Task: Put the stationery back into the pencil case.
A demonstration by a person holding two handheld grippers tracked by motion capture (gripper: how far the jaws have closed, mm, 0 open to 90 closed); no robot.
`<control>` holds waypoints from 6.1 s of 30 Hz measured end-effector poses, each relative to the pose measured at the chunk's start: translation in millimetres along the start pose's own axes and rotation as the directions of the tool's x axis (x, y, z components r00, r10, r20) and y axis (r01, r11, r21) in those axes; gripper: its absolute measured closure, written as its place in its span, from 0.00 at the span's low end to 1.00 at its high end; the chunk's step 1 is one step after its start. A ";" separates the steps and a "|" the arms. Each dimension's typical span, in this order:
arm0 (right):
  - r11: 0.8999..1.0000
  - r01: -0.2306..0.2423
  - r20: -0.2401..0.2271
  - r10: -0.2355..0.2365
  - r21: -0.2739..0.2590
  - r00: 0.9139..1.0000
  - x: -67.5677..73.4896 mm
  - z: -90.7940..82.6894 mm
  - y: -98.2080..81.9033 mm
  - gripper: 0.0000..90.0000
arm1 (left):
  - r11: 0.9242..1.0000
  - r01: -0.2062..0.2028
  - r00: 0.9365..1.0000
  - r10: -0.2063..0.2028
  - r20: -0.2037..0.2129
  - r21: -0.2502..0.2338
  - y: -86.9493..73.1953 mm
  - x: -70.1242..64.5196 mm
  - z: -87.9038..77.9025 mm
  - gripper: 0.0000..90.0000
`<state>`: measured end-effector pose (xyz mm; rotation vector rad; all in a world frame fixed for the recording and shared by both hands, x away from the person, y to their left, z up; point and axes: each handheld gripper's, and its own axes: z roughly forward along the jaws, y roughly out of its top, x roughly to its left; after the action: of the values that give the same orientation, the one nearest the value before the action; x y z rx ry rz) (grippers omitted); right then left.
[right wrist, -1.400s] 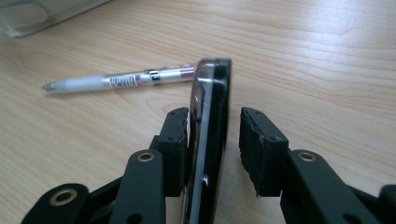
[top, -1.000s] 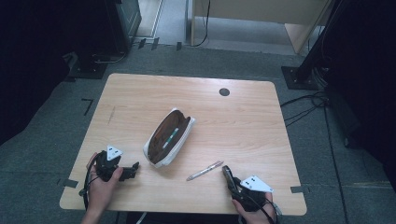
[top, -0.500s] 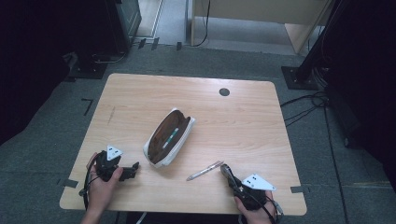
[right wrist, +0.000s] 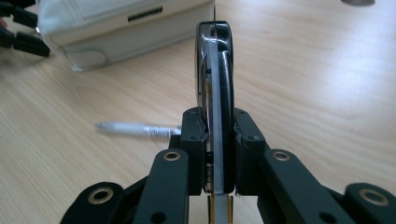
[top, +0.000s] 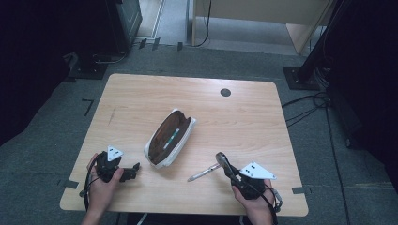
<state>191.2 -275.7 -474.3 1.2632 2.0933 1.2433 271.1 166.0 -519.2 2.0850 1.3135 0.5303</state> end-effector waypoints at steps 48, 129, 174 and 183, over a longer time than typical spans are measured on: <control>0.977 0.213 -0.225 -0.202 0.026 0.953 57.0 98.7 138.0 0.86 | 1.000 -0.007 1.000 0.007 0.008 -0.001 0.0 -0.4 0.0 0.00; 0.998 0.045 -0.025 -0.046 -0.041 0.999 -5.2 56.6 98.3 0.40 | 0.994 0.014 0.997 -0.005 0.079 -0.112 13.7 -18.0 -42.6 0.09; 0.996 -0.085 0.154 0.077 0.041 0.985 -79.3 -0.3 12.9 0.00 | 0.972 -0.075 0.953 0.136 0.270 -0.225 47.7 -115.6 -62.0 0.09; 0.984 -0.161 0.228 0.140 0.073 0.963 -102.6 -15.2 -22.3 0.00 | 0.970 -0.105 0.941 0.169 0.294 -0.221 45.1 -137.0 -55.2 0.14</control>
<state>222.2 -374.8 -495.9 1.5508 1.9417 1.0219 208.1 43.3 -449.8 2.0012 0.8998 0.3578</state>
